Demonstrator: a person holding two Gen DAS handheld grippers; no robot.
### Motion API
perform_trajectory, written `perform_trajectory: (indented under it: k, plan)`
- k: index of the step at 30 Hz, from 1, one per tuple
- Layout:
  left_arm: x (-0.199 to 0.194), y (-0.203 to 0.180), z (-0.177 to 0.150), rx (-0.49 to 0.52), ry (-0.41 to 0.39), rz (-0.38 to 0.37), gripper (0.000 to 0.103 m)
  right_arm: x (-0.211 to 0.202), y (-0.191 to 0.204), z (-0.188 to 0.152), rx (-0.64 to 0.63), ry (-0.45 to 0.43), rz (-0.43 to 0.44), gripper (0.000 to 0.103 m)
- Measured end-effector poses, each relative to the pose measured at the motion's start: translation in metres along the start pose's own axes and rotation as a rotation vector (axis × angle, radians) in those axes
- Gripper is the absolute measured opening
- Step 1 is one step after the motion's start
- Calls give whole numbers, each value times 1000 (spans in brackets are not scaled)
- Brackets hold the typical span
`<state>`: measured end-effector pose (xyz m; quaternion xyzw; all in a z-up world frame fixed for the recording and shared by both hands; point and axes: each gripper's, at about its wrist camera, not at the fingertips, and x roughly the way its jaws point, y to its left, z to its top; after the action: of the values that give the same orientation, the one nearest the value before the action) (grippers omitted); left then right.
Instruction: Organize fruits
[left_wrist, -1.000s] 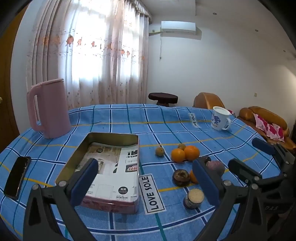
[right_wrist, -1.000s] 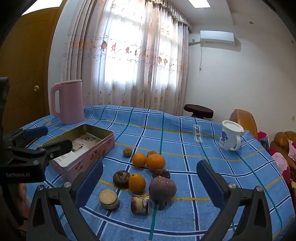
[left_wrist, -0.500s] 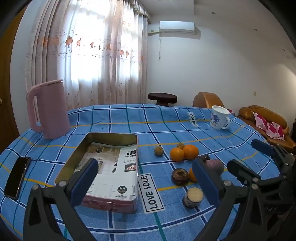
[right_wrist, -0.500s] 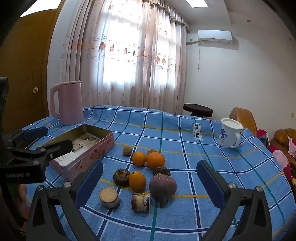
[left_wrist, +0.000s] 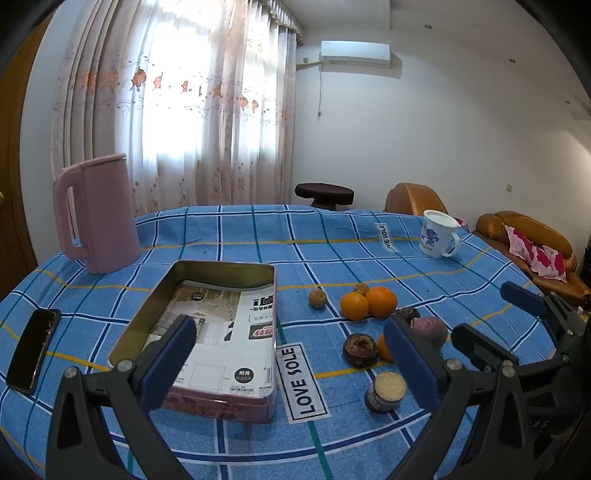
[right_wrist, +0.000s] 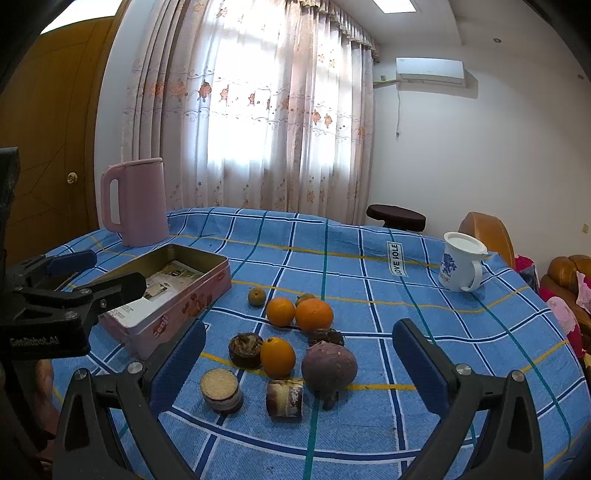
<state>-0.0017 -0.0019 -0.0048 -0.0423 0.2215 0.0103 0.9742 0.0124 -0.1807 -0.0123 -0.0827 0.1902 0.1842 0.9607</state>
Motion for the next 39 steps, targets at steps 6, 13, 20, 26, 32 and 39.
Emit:
perform_trajectory:
  k: [6,13,20,26,32,39]
  plan:
    - [0,0,0,-1,1,-2,103,1,2,0,0,-2,2,102]
    - [0,0,-1,-1,0,-1,103,0,1,-1,-1,0,4,102]
    - [0,0,-1,0,0,0,103,1,2,-2,-5,1,7,102]
    - [0,0,-1,-1,1,-1,103,1,3,-2,-4,3,7,102]
    - [0,0,-1,-2,1,-1,103,1,4,-3,-10,3,9,102]
    - [1,0,-2,-2,5,-4,103,2,3,-4,-11,7,1,102]
